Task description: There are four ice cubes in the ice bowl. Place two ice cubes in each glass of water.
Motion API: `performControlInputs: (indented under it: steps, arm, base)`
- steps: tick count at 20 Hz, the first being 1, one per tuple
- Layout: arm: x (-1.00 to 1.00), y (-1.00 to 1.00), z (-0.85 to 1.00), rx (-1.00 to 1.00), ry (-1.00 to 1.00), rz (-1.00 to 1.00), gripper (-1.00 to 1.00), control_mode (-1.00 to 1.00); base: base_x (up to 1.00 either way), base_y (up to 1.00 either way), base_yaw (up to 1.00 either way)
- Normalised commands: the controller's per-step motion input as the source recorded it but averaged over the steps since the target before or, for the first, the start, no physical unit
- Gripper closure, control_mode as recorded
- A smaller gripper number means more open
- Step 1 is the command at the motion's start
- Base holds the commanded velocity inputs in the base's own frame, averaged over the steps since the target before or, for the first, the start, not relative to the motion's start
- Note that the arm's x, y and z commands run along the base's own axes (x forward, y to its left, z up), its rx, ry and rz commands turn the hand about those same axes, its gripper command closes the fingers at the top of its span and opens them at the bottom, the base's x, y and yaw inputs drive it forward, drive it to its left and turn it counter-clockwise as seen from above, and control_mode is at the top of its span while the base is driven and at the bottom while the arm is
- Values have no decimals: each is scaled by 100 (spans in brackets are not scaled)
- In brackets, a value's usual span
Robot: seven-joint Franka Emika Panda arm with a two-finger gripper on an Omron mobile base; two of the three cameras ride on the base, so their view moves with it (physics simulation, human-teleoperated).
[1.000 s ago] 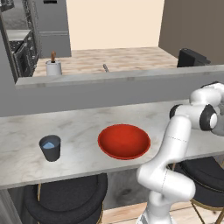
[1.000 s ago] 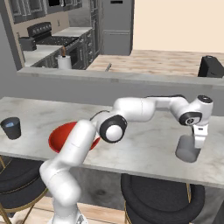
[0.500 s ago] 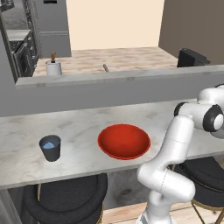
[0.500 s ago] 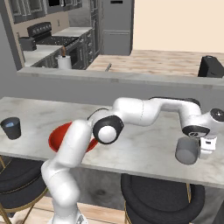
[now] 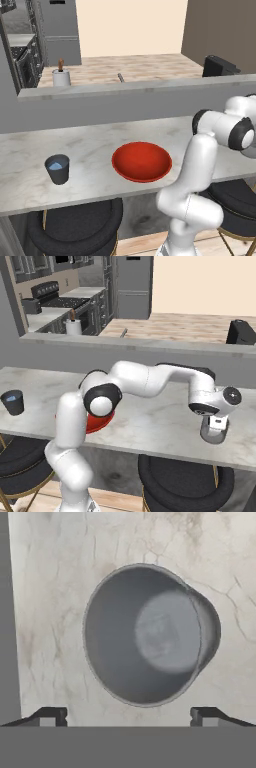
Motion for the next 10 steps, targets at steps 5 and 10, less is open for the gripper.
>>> performControlInputs:
  steps: [5, 10]
  arm:
    - [30, 46, 25, -3, -23, -3, -100, -100]
    - [-28, 37, 95, -14, 2, 6, -100, -100]
  base:
    - [0, 0, 0]
    - [0, 0, 0]
